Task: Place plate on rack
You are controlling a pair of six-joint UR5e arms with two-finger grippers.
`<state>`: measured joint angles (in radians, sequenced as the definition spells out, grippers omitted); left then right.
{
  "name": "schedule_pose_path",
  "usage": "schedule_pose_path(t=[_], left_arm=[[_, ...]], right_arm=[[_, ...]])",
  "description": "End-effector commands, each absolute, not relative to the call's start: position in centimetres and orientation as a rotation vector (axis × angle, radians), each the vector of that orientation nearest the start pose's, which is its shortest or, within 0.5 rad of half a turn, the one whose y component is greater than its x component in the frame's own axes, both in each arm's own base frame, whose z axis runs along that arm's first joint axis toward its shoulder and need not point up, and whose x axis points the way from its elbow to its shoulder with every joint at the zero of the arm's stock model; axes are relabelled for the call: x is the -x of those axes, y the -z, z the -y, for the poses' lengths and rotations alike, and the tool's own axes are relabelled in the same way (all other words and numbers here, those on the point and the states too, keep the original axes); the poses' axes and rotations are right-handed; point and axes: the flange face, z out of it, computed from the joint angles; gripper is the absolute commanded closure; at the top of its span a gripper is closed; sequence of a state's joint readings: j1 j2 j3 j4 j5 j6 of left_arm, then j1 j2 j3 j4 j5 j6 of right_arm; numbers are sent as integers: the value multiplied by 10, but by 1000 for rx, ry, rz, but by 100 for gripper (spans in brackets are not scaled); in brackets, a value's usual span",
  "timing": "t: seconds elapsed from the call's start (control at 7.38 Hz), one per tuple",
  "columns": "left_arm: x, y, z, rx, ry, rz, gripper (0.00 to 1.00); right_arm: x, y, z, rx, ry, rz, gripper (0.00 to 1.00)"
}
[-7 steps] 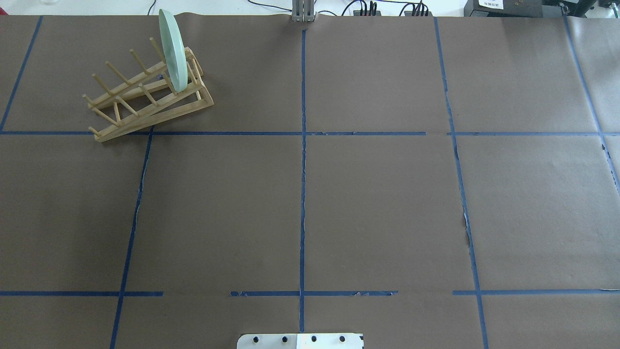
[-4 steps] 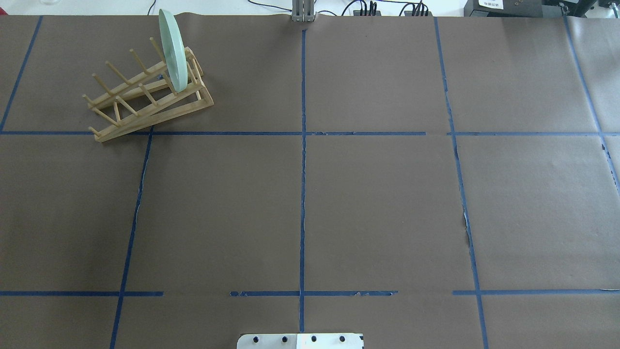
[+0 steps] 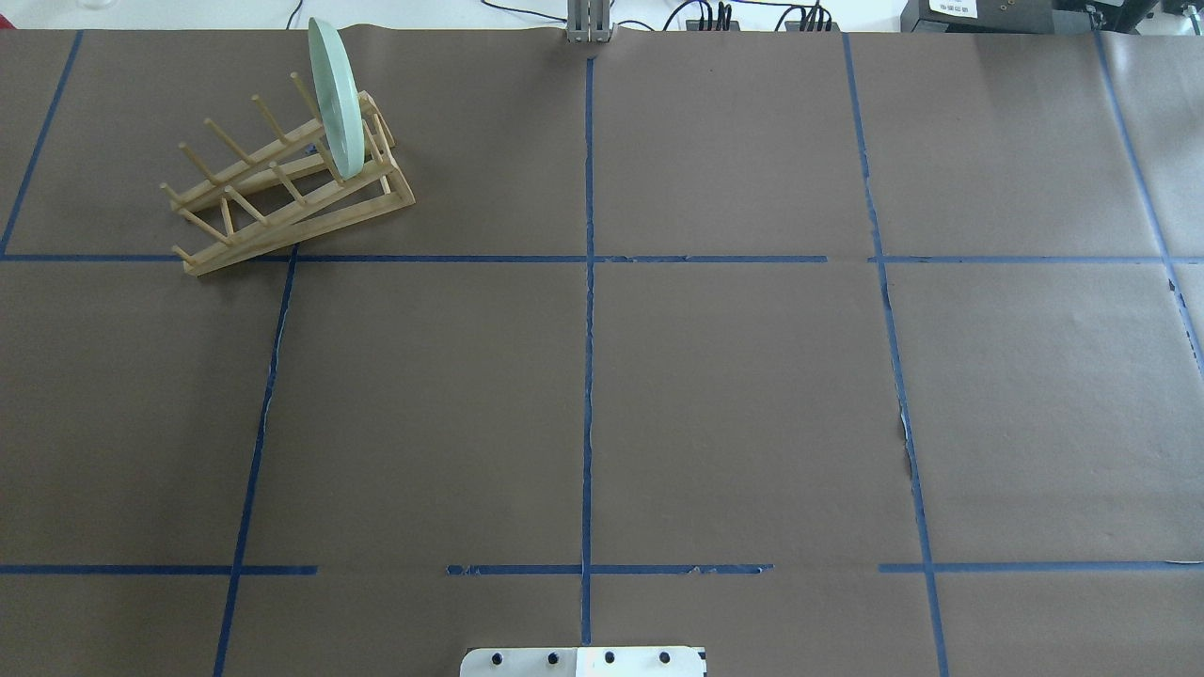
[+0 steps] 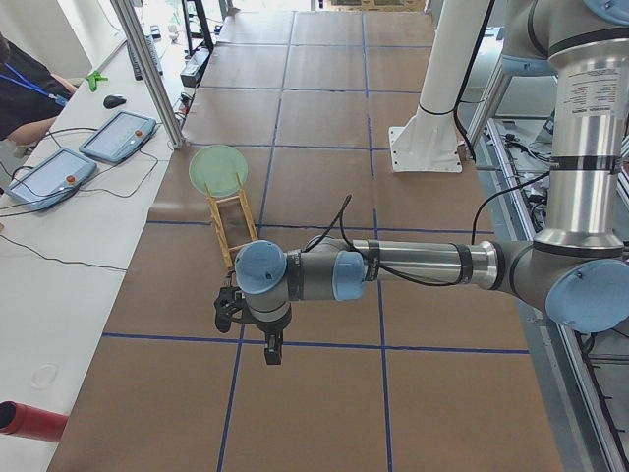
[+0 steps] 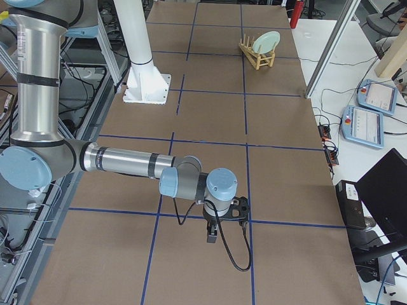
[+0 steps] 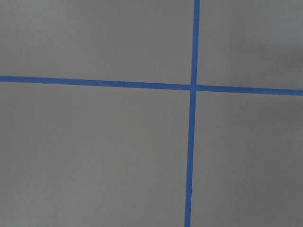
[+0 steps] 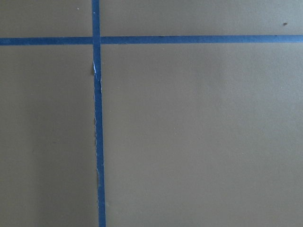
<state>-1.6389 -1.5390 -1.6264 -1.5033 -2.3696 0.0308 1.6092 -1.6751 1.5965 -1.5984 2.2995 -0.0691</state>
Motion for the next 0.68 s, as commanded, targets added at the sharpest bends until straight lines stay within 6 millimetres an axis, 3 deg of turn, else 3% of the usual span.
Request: schedule_pose_path(t=[0.0, 0.41, 0.54], left_arm=[[93, -657, 459, 11, 61, -807, 0], [88, -653, 460, 5, 47, -805, 0], [76, -646, 463, 2, 14, -798, 0]], right_arm=[[-84, -700, 435, 62, -9, 732, 0], [-84, -701, 435, 63, -10, 732, 0], [-84, -701, 435, 64, -9, 732, 0]])
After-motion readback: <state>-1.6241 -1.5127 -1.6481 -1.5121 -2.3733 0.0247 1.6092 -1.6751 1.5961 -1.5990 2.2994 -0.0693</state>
